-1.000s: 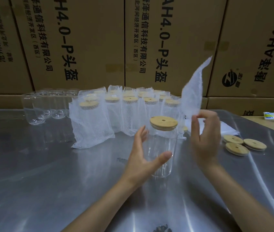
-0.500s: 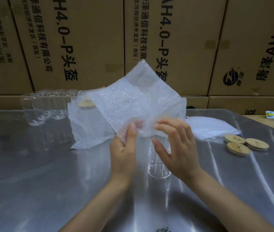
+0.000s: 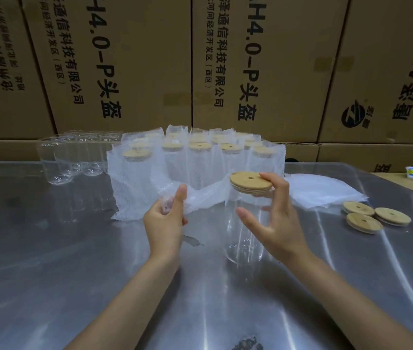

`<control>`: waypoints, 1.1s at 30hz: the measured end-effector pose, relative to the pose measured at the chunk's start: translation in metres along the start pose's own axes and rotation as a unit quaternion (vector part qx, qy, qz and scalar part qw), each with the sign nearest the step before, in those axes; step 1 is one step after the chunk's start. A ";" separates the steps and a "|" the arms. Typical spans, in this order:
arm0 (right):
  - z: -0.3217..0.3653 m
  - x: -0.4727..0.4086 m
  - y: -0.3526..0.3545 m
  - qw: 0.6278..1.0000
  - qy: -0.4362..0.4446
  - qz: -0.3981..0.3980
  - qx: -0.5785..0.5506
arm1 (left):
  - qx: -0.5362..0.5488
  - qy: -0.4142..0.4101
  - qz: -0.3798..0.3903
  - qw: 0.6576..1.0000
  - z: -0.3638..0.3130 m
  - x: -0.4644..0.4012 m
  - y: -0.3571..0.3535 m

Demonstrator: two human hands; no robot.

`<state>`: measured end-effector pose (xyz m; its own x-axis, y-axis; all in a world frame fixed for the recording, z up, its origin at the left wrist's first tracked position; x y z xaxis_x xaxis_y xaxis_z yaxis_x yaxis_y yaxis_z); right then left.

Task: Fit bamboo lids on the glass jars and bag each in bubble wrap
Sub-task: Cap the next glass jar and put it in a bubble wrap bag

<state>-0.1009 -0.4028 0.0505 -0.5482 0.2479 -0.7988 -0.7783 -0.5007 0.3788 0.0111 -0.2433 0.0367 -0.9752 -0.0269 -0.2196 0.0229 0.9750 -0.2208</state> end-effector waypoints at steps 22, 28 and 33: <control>-0.068 -0.006 0.030 0.839 -0.352 -0.324 -0.260 | -0.489 -0.483 0.211 0.696 -0.004 0.007 -0.009; -0.070 -0.006 0.038 0.835 -0.369 -0.330 -0.240 | -0.557 -0.305 0.325 0.701 0.012 -0.001 -0.004; -0.070 -0.004 0.040 0.783 -0.409 -0.363 -0.297 | -0.561 -0.280 0.275 0.729 0.011 0.004 -0.003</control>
<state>-0.1088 -0.4815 0.0361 -0.2289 0.9725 -0.0438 -0.8292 -0.2184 -0.5145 0.0097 -0.2486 0.0258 -0.6358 0.6569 -0.4053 -0.1248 0.4307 0.8938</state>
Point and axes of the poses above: each hand's wrist, its own x-axis away from the middle knuckle, its own y-axis out of the back of the hand, z = x × y, the point moved 2 cm from there along -x, towards the middle knuckle, and after that the axes turned 1 degree about -x, right-handed, at the moved point
